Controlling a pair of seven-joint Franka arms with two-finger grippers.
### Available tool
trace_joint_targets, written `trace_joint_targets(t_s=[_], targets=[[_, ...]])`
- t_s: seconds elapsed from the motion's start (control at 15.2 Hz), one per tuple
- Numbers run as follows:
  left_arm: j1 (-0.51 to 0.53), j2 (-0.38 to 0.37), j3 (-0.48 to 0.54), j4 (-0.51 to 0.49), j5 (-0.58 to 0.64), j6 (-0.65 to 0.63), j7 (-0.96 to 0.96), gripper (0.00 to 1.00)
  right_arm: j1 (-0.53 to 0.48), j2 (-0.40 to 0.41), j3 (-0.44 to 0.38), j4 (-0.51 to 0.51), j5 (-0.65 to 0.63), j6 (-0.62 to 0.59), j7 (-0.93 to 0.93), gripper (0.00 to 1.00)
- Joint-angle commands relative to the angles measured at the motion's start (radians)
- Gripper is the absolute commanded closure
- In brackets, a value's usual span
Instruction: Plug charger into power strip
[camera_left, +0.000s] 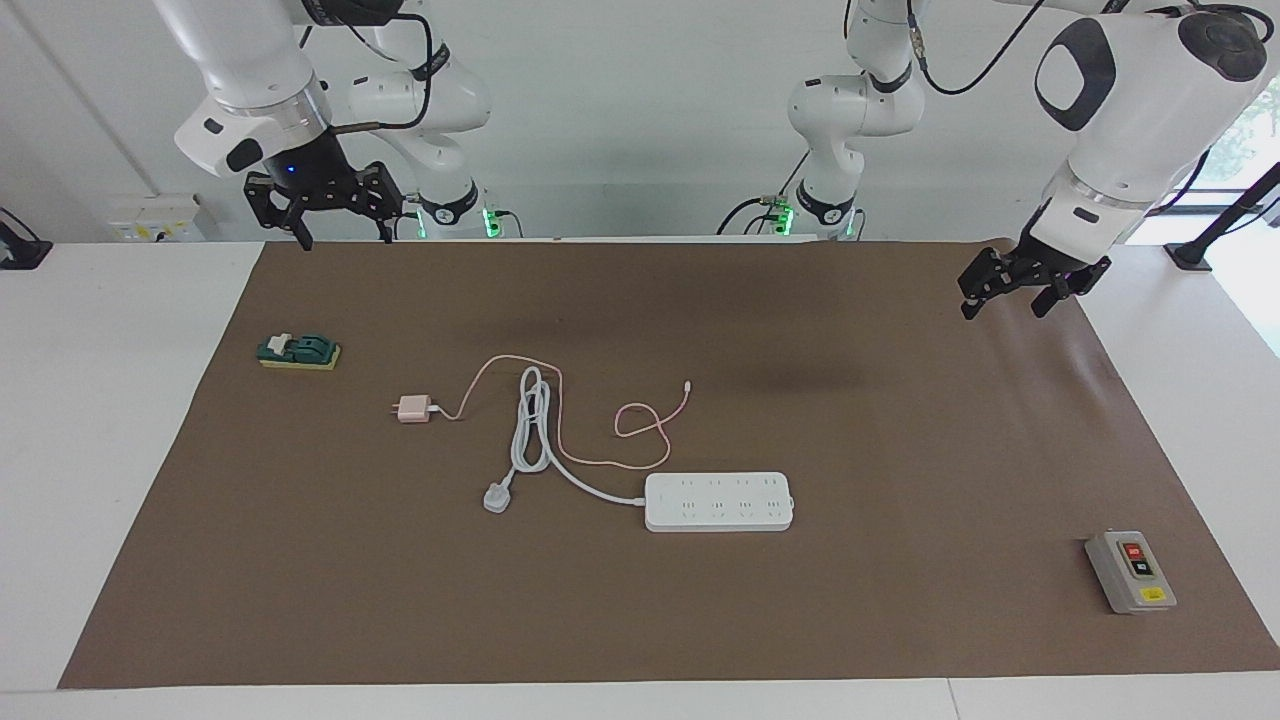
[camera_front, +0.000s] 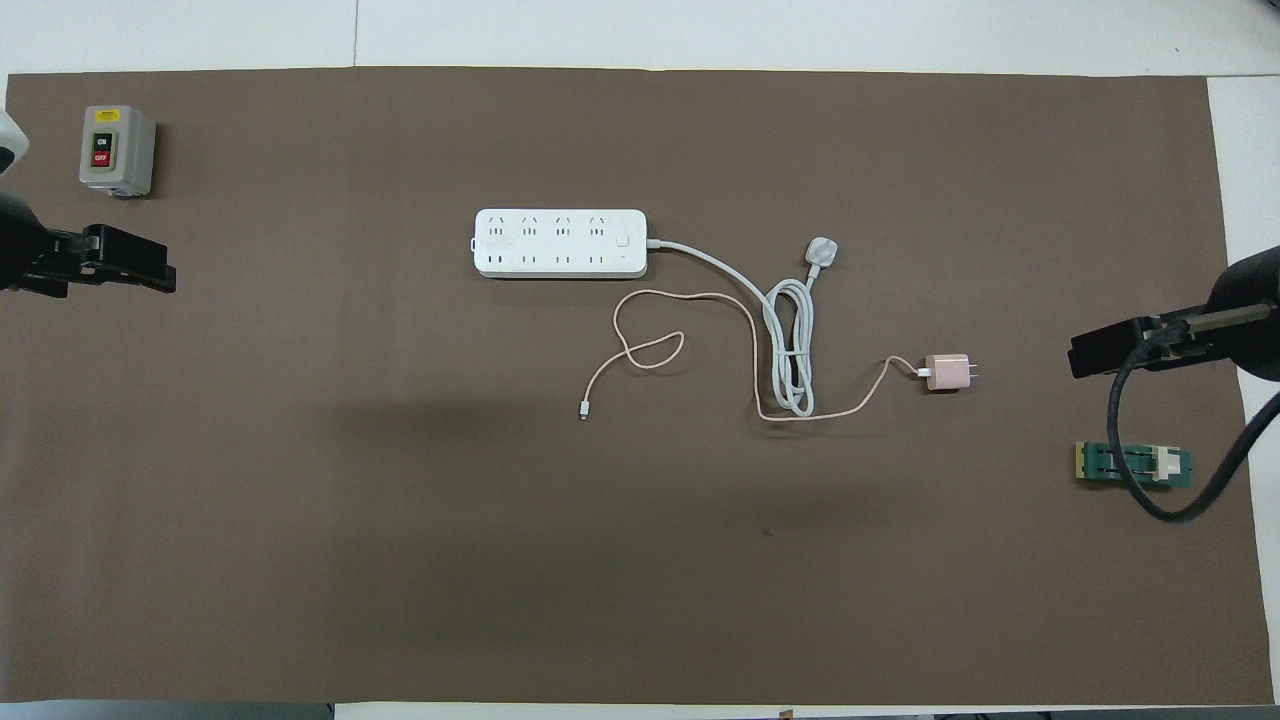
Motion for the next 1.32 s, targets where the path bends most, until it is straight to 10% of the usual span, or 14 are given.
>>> trace_joint_targets(t_s=[0.0,0.59,1.25], targets=[[-0.001,-0.021,0.003,-0.023,-0.011,0.006,0.012,0.0,-0.022,-0.008,0.006,-0.006,0.016,-0.004,0.014,0.0],[0.001,-0.021,0.003,-0.023,-0.011,0.005,0.012,0.0,-0.034,-0.014,0.001,-0.024,0.018,0.008,0.033,0.0],[0.001,-0.021,0.003,-0.023,-0.011,0.005,0.011,0.0,-0.108,-0.018,0.001,-0.193,0.254,0.152,0.766,0.0]])
